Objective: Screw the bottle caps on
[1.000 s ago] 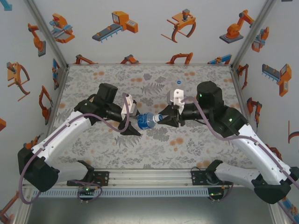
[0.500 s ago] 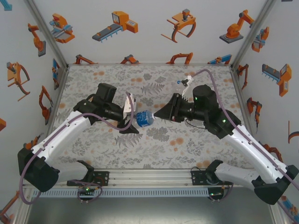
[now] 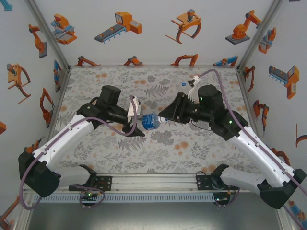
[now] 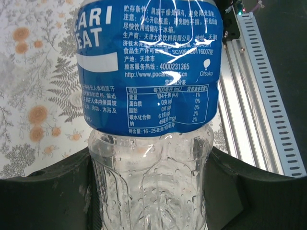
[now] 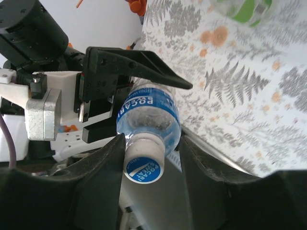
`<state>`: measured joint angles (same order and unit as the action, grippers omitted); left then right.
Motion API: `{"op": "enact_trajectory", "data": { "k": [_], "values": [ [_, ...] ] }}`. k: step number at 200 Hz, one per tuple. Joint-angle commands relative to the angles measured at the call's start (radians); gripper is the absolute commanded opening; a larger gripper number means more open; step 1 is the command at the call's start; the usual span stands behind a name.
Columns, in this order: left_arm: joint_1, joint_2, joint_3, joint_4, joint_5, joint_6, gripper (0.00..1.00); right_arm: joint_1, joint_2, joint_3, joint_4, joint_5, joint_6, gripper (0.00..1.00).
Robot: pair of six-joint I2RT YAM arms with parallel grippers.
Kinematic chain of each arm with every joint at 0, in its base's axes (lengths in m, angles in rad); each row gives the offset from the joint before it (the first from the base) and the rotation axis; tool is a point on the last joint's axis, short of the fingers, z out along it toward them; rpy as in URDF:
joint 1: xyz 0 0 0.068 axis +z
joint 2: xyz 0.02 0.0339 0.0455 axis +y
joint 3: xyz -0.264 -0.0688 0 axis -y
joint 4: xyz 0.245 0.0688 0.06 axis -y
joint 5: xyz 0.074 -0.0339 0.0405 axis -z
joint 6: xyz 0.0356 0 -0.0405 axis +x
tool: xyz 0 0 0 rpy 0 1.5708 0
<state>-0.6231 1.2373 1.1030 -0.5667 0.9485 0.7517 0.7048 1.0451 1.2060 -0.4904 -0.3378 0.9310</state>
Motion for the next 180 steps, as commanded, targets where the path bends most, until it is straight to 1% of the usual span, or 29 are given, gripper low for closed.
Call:
{"op": "enact_trajectory", "data": {
  "k": [1,23,47,63,89,101,116,143,165,180],
  "values": [
    [-0.004,-0.018,0.012,0.027,0.07,0.007,0.0,-0.011,-0.017,0.078,-0.021,0.03,-0.278,0.48],
    [-0.003,-0.018,0.013,0.022,0.07,0.011,0.0,-0.011,-0.016,0.119,-0.032,-0.009,-0.534,0.48],
    [-0.003,-0.016,0.012,0.021,0.077,0.013,0.0,-0.011,-0.007,0.152,-0.044,-0.102,-0.822,0.47],
    [-0.006,-0.016,0.013,0.02,0.082,0.016,0.0,-0.011,-0.004,0.166,-0.06,-0.201,-1.016,0.46],
    [-0.006,-0.018,0.011,0.01,0.097,0.031,0.0,-0.011,-0.013,0.166,-0.113,-0.403,-1.349,0.46],
    [-0.006,-0.019,0.011,0.007,0.109,0.04,0.0,-0.01,-0.024,0.151,-0.126,-0.453,-1.467,0.47],
    [-0.005,-0.018,0.011,0.0,0.122,0.049,0.0,-0.01,-0.03,0.131,-0.108,-0.475,-1.531,0.48],
    [-0.007,-0.02,0.014,-0.014,0.143,0.064,0.0,-0.01,-0.016,0.127,-0.101,-0.492,-1.533,0.49],
    [-0.007,-0.02,0.016,-0.018,0.154,0.07,0.0,-0.007,-0.007,0.116,-0.101,-0.51,-1.532,0.44],
    [-0.007,-0.02,0.017,-0.019,0.154,0.07,0.0,-0.004,-0.005,0.113,-0.111,-0.529,-1.531,0.44]
  ]
}}
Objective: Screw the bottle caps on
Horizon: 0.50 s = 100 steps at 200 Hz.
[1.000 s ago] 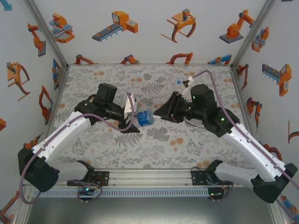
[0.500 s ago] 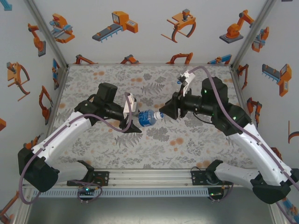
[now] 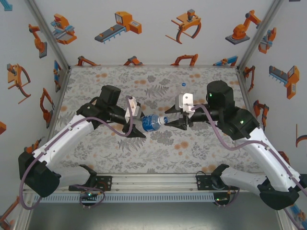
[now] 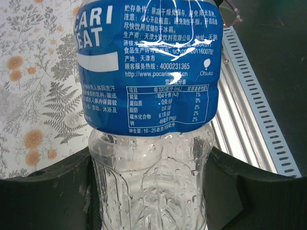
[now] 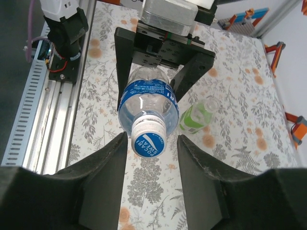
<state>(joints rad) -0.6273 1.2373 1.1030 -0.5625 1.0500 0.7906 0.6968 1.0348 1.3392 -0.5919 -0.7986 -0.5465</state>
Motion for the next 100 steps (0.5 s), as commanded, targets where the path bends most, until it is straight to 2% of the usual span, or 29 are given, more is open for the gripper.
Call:
{"op": "enact_trajectory", "data": {
  "k": [1,62,84,100],
  "values": [
    [-0.003,-0.02,0.017,-0.023,0.053,0.031,0.0,0.005,0.005,-0.02,-0.01,-0.069,-0.054,0.44],
    [-0.003,-0.025,0.017,-0.023,0.061,0.032,0.0,0.017,0.023,-0.029,-0.01,-0.061,-0.04,0.42],
    [-0.003,-0.024,0.018,-0.023,0.059,0.032,0.0,0.02,0.024,-0.038,0.023,-0.055,0.025,0.26],
    [-0.002,-0.024,0.021,-0.023,0.043,0.026,0.0,0.021,0.024,-0.063,0.09,-0.016,0.207,0.1]
  ]
}}
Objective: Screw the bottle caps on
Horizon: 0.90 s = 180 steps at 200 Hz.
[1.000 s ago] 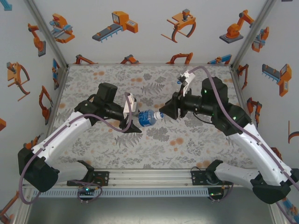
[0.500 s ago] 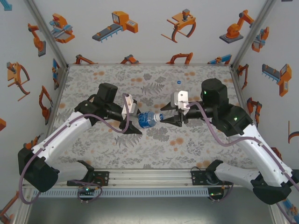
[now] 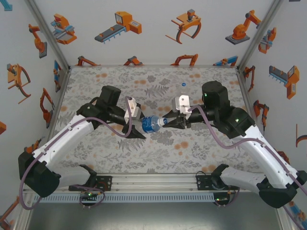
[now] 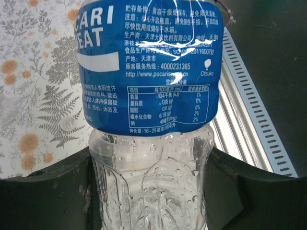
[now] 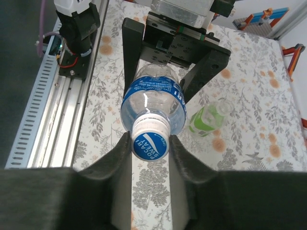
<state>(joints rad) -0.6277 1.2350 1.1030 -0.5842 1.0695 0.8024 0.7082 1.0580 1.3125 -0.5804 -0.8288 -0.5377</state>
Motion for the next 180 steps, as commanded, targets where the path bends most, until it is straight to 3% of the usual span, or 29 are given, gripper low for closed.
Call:
{"op": "enact_trajectory", "data": {
  "k": [1,9,31,51,68,89,107,125,160,180],
  "values": [
    [-0.002,-0.022,0.021,-0.001,0.022,0.014,0.0,0.01,0.0,-0.038,0.084,0.017,0.212,0.09],
    [-0.003,-0.022,0.022,-0.002,0.005,0.009,0.0,0.009,-0.004,-0.058,0.127,0.047,0.339,0.0],
    [-0.002,-0.025,0.023,0.003,-0.051,-0.003,0.0,0.019,-0.021,-0.123,0.247,0.252,0.822,0.0],
    [-0.001,-0.029,0.018,0.027,-0.099,-0.03,0.0,0.02,-0.023,-0.14,0.229,0.434,1.291,0.0],
    [0.0,-0.034,0.01,0.05,-0.122,-0.05,0.0,0.02,-0.012,-0.163,0.197,0.468,1.62,0.0],
    [0.004,-0.033,0.008,0.062,-0.123,-0.061,0.0,0.02,-0.006,-0.189,0.197,0.481,1.864,0.0],
    [0.004,-0.032,0.01,0.063,-0.112,-0.064,0.0,0.02,-0.002,-0.207,0.243,0.49,1.921,0.0],
    [0.004,-0.032,0.009,0.063,-0.106,-0.067,0.0,0.02,-0.003,-0.196,0.222,0.506,1.868,0.0],
    [0.005,-0.033,0.008,0.063,-0.1,-0.069,0.0,0.019,-0.021,-0.14,0.212,0.501,1.627,0.39],
    [0.004,-0.032,0.01,0.058,-0.093,-0.065,0.0,0.019,-0.037,-0.098,0.2,0.499,1.388,0.48]
  ]
}}
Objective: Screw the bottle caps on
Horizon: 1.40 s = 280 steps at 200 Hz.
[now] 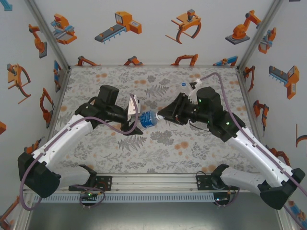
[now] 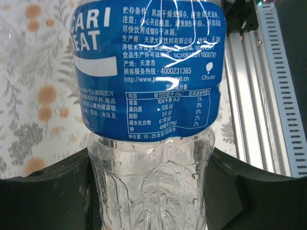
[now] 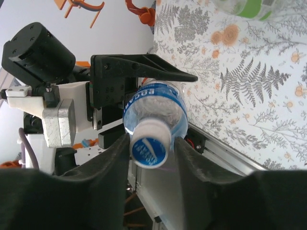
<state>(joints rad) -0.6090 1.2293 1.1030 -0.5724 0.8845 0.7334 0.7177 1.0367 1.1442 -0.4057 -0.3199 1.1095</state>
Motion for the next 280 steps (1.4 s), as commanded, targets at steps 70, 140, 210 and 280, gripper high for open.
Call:
{"op": "enact_trajectory", "data": {
  "k": [70,140,210,280],
  "values": [
    [-0.04,0.012,0.041,-0.107,0.156,0.153,0.0,0.008,-0.035,0.181,-0.129,-0.293,-1.323,0.54],
    [-0.077,0.032,0.075,-0.205,0.186,0.222,0.0,0.011,-0.014,0.176,-0.247,-0.6,-1.798,0.55],
    [-0.075,0.039,0.095,-0.205,0.208,0.186,0.0,0.041,-0.046,0.093,-0.176,-0.538,-1.797,0.43],
    [-0.076,0.047,0.1,-0.205,0.186,0.17,0.0,0.053,-0.073,0.078,-0.137,-0.513,-1.762,0.44]
  ]
}}
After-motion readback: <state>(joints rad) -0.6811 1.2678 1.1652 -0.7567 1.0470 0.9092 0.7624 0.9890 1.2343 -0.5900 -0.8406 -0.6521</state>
